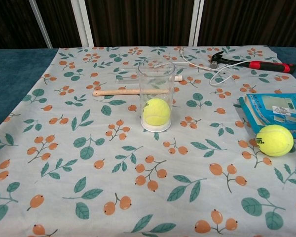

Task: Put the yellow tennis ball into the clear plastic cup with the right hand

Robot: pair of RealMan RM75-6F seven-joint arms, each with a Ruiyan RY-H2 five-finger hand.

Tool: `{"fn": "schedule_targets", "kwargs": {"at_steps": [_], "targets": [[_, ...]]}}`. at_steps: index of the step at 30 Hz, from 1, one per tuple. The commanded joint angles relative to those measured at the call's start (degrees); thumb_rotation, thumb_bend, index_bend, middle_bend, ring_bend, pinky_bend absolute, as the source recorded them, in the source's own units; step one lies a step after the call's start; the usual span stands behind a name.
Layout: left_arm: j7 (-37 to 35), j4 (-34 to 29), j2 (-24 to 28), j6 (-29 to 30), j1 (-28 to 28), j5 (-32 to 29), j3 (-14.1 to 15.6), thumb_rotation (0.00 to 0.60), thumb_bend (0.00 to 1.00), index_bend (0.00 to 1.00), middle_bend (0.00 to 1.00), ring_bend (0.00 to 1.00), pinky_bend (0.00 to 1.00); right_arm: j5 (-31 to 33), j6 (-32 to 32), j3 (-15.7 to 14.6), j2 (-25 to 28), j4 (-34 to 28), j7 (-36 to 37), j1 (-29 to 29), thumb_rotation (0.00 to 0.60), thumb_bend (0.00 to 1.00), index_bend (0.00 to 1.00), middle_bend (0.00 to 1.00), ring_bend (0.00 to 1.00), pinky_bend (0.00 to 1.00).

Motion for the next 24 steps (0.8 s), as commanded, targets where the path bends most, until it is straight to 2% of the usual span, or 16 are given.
{"fn": "schedule_targets", "kwargs": {"at_steps": [1, 9, 14, 21, 24], "targets": [[0.1, 0.0, 0.0, -0.1, -0.1, 0.0, 0.0, 0.6, 0.02, 0.13, 0.0, 0.0, 0.0, 1.8, -5.7, -0.1, 0.7, -2.8, 0.2, 3.2, 0.6, 0.25, 0.0, 0.0, 0.05, 0.0], [0.0, 0.0, 0.0, -0.1, 0.0, -0.3, -0.1, 0.6, 0.02, 0.13, 0.0, 0.0, 0.0, 4.7, -11.7, 0.3, -3.5, -3.9, -4.0, 7.5, 0.6, 0.25, 0.0, 0.0, 0.06, 0.0], [0.1, 0.0, 0.0, -0.5, -0.2, -0.6, -0.1, 0.6, 0.02, 0.13, 0.0, 0.0, 0.0, 8.1, -15.0, 0.5, -7.9, -2.2, -7.7, 9.9, 0.6, 0.24, 0.0, 0.0, 0.06, 0.0], [1.2, 0.3, -0.4, -0.1, -0.1, -1.5, -0.8, 0.6, 0.02, 0.13, 0.0, 0.0, 0.0, 11.9, -15.0, 1.0, -13.9, 2.2, -11.3, 11.2, 0.6, 0.25, 0.01, 0.04, 0.14, 0.0], [1.1, 0.2, -0.4, -0.1, -0.1, -1.8, -0.8, 0.6, 0.02, 0.13, 0.0, 0.0, 0.0, 12.8, -14.6, 1.0, -15.6, 3.8, -12.1, 11.4, 0.6, 0.25, 0.04, 0.07, 0.18, 0.05]]}}
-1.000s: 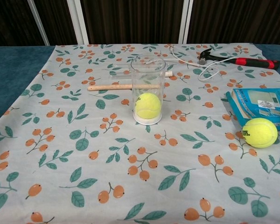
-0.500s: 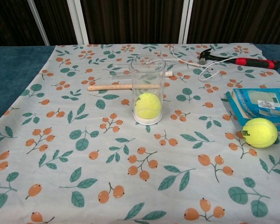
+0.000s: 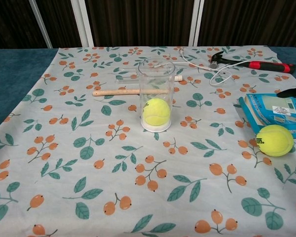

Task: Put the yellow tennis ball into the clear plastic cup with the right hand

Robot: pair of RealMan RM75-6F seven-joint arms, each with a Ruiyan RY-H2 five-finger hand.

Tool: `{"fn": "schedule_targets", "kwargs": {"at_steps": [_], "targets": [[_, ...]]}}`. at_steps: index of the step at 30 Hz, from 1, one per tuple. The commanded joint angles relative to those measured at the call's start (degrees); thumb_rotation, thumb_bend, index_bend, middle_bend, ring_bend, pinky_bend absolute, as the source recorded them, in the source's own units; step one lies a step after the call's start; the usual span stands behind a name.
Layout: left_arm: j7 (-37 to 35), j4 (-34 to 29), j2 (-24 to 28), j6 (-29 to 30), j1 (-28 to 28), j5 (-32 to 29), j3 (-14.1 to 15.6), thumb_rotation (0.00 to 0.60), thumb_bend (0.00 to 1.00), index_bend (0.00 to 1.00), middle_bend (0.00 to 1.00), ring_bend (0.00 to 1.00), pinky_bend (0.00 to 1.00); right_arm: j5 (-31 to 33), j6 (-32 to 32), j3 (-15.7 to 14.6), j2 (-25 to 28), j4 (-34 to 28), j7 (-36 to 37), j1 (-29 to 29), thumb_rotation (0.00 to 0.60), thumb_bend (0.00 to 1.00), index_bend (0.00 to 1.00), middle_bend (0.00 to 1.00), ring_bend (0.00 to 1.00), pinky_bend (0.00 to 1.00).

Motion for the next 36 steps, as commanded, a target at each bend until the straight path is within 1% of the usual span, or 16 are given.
{"fn": "schedule_targets", "kwargs": {"at_steps": [1, 4, 6, 8, 15, 18, 22, 27, 33, 36], "targets": [[-0.2, -0.1, 0.1, -0.1, 0.0, -0.1, 0.0, 0.6, 0.02, 0.13, 0.0, 0.0, 0.0, 1.4, 0.4, 0.1, -2.0, 1.9, -0.8, 0.3, 0.6, 0.25, 0.05, 0.08, 0.19, 0.08], [0.0, -0.1, 0.1, -0.1, 0.0, -0.1, 0.0, 0.6, 0.02, 0.13, 0.0, 0.0, 0.0, 2.1, 0.5, 0.2, -3.5, 3.2, -0.6, 0.5, 0.6, 0.25, 0.13, 0.15, 0.27, 0.2], [0.2, -0.3, 0.1, -0.4, 0.0, -0.4, 0.0, 0.6, 0.02, 0.13, 0.0, 0.0, 0.0, 1.8, 2.0, 0.7, -5.3, 4.8, 0.1, 0.4, 0.6, 0.25, 0.17, 0.18, 0.29, 0.25], [0.4, -0.4, 0.1, -0.6, -0.1, -0.6, 0.0, 0.6, 0.02, 0.13, 0.0, 0.0, 0.0, 1.4, 2.6, 0.7, -6.7, 6.2, 0.9, 0.4, 0.6, 0.25, 0.18, 0.18, 0.3, 0.3], [0.6, -0.6, 0.1, -0.5, 0.0, -0.8, 0.0, 0.6, 0.02, 0.13, 0.0, 0.0, 0.0, 2.6, 1.2, 0.9, -8.9, 9.4, 1.1, 1.6, 0.6, 0.25, 0.2, 0.19, 0.3, 0.45], [0.7, -0.6, 0.1, -0.6, -0.1, -0.8, -0.1, 0.6, 0.02, 0.13, 0.0, 0.0, 0.0, 3.4, 0.6, 1.0, -9.5, 10.2, 0.8, 2.1, 0.6, 0.25, 0.21, 0.2, 0.3, 0.5], [0.8, -0.6, 0.0, -0.7, -0.1, -0.9, -0.1, 0.6, 0.02, 0.13, 0.0, 0.0, 0.0, 3.9, 0.2, 1.1, -10.1, 10.6, 0.3, 2.7, 0.6, 0.25, 0.26, 0.24, 0.33, 0.56], [0.8, -0.6, 0.0, -0.7, -0.2, -1.0, -0.1, 0.6, 0.02, 0.13, 0.0, 0.0, 0.0, 4.1, 0.9, 1.2, -12.0, 11.7, -0.7, 3.2, 0.6, 0.25, 0.43, 0.35, 0.42, 0.62], [0.4, -0.6, 0.2, -0.6, -0.1, -1.1, -0.2, 0.6, 0.02, 0.13, 0.0, 0.0, 0.0, 4.7, 1.7, 1.6, -13.4, 12.8, -1.6, 3.5, 0.6, 0.25, 0.55, 0.44, 0.49, 0.69], [0.2, -0.7, 0.3, -0.8, -0.1, -1.3, -0.2, 0.6, 0.02, 0.13, 0.0, 0.0, 0.0, 4.9, 2.2, 2.2, -13.6, 12.9, -1.8, 3.8, 0.6, 0.27, 0.58, 0.47, 0.52, 0.71]]}}
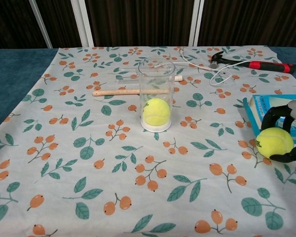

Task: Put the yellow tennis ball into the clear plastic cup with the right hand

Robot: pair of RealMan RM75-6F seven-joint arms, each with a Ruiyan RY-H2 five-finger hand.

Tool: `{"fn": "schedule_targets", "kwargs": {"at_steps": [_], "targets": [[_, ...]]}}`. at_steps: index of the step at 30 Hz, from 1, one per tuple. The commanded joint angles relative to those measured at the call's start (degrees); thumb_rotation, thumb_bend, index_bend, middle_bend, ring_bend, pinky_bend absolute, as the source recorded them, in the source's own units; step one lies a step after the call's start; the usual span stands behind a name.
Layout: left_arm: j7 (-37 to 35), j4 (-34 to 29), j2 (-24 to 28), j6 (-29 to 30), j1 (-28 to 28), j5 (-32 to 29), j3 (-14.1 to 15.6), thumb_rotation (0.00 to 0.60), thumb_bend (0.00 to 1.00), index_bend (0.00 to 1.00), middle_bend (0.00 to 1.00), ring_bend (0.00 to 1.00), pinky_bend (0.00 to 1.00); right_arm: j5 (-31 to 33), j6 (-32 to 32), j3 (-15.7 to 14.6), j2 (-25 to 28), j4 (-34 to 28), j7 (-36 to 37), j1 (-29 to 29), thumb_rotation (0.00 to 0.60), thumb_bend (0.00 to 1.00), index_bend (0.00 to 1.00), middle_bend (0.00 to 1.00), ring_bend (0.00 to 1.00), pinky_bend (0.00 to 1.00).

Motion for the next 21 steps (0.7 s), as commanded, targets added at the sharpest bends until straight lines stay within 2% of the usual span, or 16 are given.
{"fn": "schedule_targets", "kwargs": {"at_steps": [1, 7, 11, 14, 17, 21], "targets": [[-0.1, -0.1, 0.1, -0.2, 0.0, -0.1, 0.0, 0.6, 0.02, 0.13, 0.0, 0.0, 0.0, 0.0, 0.4, 0.5, 0.0, 0.1, -0.3, 0.3, 0.6, 0.27, 0.58, 0.48, 0.52, 0.72], [-0.2, -0.2, 0.2, 0.1, 0.1, 0.0, 0.0, 0.6, 0.02, 0.13, 0.0, 0.0, 0.0, -0.2, 1.1, 1.6, 1.4, -1.5, -0.8, 1.0, 0.6, 0.31, 0.58, 0.49, 0.54, 0.76], [-0.3, -0.2, 0.2, 0.1, 0.1, 0.0, 0.0, 0.6, 0.02, 0.13, 0.0, 0.0, 0.0, -0.2, 1.2, 3.3, 4.3, -5.8, -0.6, 1.7, 0.6, 0.31, 0.58, 0.49, 0.54, 0.79], [-0.2, -0.2, 0.2, 0.0, 0.1, 0.1, 0.1, 0.6, 0.02, 0.13, 0.0, 0.0, 0.0, 0.0, 1.0, 5.3, 6.9, -9.6, -2.3, 3.1, 0.6, 0.31, 0.58, 0.49, 0.54, 0.81], [-0.2, -0.3, 0.2, 0.2, 0.1, 0.2, 0.1, 0.6, 0.02, 0.13, 0.0, 0.0, 0.0, 1.1, 0.7, 8.5, 8.7, -13.2, -4.9, 5.6, 0.6, 0.31, 0.58, 0.49, 0.54, 0.83], [-0.4, -0.3, 0.3, 0.3, 0.2, 0.0, 0.0, 0.6, 0.02, 0.13, 0.0, 0.0, 0.0, 5.4, -1.1, 12.6, 10.0, -15.7, -8.3, 9.1, 0.6, 0.31, 0.58, 0.49, 0.54, 0.85]]}}
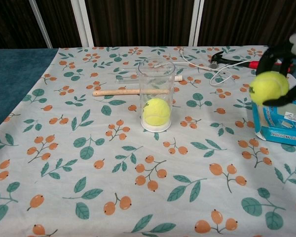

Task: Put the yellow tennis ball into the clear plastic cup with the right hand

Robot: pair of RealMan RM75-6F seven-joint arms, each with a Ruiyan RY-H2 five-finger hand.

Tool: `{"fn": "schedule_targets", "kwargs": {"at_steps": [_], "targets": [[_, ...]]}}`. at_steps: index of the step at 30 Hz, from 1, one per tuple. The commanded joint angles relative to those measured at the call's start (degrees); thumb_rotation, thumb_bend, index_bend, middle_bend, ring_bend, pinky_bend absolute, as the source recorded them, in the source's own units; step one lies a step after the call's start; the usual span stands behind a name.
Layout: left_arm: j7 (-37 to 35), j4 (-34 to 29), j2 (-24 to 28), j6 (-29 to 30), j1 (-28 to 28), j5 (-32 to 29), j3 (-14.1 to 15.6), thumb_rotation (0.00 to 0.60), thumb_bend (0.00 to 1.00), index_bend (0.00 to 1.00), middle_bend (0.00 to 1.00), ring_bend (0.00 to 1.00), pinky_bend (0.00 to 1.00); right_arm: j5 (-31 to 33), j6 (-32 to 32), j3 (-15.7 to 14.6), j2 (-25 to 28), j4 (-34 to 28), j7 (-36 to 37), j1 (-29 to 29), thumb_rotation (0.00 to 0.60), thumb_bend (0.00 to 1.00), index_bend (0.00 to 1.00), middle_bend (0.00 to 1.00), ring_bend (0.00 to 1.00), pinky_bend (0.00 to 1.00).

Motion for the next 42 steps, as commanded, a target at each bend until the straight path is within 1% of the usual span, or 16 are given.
{"fn": "schedule_targets", "kwargs": {"at_steps": [1, 4, 7, 10, 13, 18, 24, 31, 35, 38, 40, 42], "targets": [[-0.1, 0.0, 0.0, 0.0, 0.0, -0.1, -0.1, 0.6, 0.02, 0.13, 0.0, 0.0, 0.0, 4.8, -1.8, 4.2, 1.8, -2.6, -4.1, 4.0, 0.6, 0.31, 0.58, 0.49, 0.54, 0.85], [-0.2, 0.1, 0.1, -0.1, 0.0, -0.2, -0.1, 0.6, 0.02, 0.13, 0.0, 0.0, 0.0, 10.0, -3.6, 7.1, 2.8, -4.1, -6.9, 7.2, 0.6, 0.31, 0.58, 0.49, 0.54, 0.87], [-0.2, 0.1, 0.0, -0.2, -0.1, -0.2, -0.1, 0.6, 0.02, 0.13, 0.0, 0.0, 0.0, 16.5, -6.0, 10.4, 4.1, -6.5, -8.0, 10.8, 0.6, 0.31, 0.58, 0.49, 0.54, 0.88], [-0.2, 0.1, 0.0, -0.2, -0.1, -0.3, -0.2, 0.6, 0.02, 0.13, 0.0, 0.0, 0.0, 21.6, -7.8, 12.2, 5.1, -7.8, -8.9, 14.0, 0.6, 0.31, 0.58, 0.49, 0.54, 0.89], [-0.1, 0.1, -0.1, -0.3, -0.1, -0.3, -0.2, 0.6, 0.02, 0.13, 0.0, 0.0, 0.0, 26.4, -8.4, 13.0, 5.0, -7.9, -10.7, 17.5, 0.6, 0.31, 0.58, 0.49, 0.54, 0.91], [0.1, 0.2, -0.2, -0.5, -0.2, -0.5, -0.2, 0.6, 0.02, 0.13, 0.0, 0.0, 0.0, 31.5, -7.1, 13.3, 3.1, -7.8, -13.0, 22.8, 0.6, 0.31, 0.58, 0.49, 0.54, 0.92], [0.0, 0.2, -0.1, -0.5, -0.2, -0.6, -0.3, 0.6, 0.02, 0.13, 0.0, 0.0, 0.0, 34.6, -5.4, 12.7, 0.3, -7.6, -14.5, 27.7, 0.6, 0.31, 0.58, 0.49, 0.54, 0.95], [-0.3, 0.2, 0.0, -0.5, -0.3, -0.7, -0.3, 0.6, 0.02, 0.13, 0.0, 0.0, 0.0, 36.3, -4.0, 10.9, -2.0, -7.9, -14.0, 30.7, 0.6, 0.31, 0.58, 0.49, 0.54, 0.96], [-0.4, 0.2, 0.0, -0.5, -0.3, -0.7, -0.3, 0.6, 0.02, 0.13, 0.0, 0.0, 0.0, 36.7, -4.1, 9.8, -2.7, -7.9, -12.8, 31.6, 0.6, 0.31, 0.58, 0.47, 0.53, 0.97], [-0.4, 0.3, 0.0, -0.5, -0.3, -0.6, -0.3, 0.6, 0.02, 0.13, 0.0, 0.0, 0.0, 37.4, -4.6, 9.2, -2.9, -7.4, -12.0, 32.3, 0.6, 0.31, 0.55, 0.45, 0.5, 0.98], [-0.5, 0.3, 0.0, -0.5, -0.3, -0.6, -0.3, 0.6, 0.02, 0.13, 0.0, 0.0, 0.0, 37.7, -4.9, 8.8, -3.0, -7.1, -11.5, 32.7, 0.6, 0.31, 0.5, 0.42, 0.48, 0.99], [-0.4, 0.3, 0.0, -0.5, -0.3, -0.6, -0.3, 0.6, 0.02, 0.13, 0.0, 0.0, 0.0, 37.9, -5.4, 8.5, -2.9, -7.0, -11.0, 33.1, 0.6, 0.31, 0.42, 0.36, 0.44, 0.99]]}}
